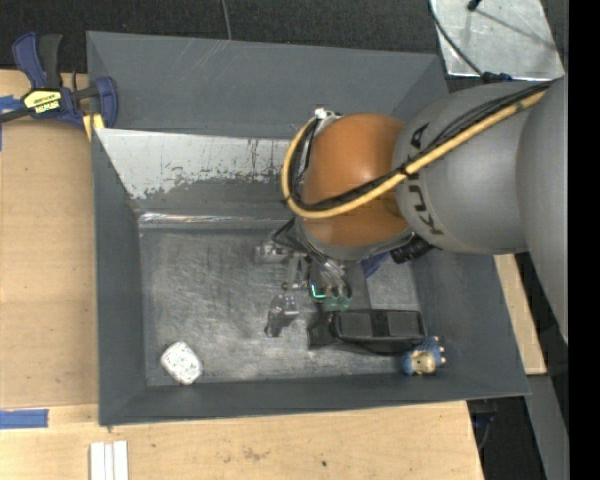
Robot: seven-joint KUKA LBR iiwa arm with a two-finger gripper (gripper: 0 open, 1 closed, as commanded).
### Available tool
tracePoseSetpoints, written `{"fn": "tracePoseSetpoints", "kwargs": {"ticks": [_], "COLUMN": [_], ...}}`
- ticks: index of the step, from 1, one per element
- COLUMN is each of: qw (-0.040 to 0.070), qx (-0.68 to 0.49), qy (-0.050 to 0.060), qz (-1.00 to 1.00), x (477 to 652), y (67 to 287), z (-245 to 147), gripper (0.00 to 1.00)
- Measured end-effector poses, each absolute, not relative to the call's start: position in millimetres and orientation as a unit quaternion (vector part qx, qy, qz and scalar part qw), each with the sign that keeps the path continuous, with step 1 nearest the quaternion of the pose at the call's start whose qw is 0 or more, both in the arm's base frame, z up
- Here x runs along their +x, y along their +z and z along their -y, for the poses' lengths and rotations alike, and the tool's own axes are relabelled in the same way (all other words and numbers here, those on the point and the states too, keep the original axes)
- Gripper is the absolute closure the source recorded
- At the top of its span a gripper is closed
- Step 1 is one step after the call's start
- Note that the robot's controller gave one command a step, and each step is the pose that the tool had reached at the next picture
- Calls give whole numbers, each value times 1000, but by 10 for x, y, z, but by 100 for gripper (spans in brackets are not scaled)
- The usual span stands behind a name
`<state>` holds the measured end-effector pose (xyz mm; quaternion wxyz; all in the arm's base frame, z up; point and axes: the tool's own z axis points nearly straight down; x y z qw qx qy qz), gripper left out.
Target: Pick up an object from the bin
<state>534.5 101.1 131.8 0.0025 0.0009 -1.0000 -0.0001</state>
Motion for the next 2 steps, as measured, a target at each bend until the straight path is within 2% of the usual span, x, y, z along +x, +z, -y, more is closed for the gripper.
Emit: {"fn": "tracePoseSetpoints", "kwargs": {"ticks": [1,2], "qw": [1,-14], "qx": [64,149], "qy": [1,-5], "qz": [998,989], "x": [5218,5764], "y": [1002,1189], "z": [-348,185], "gripper": [0,0]}}
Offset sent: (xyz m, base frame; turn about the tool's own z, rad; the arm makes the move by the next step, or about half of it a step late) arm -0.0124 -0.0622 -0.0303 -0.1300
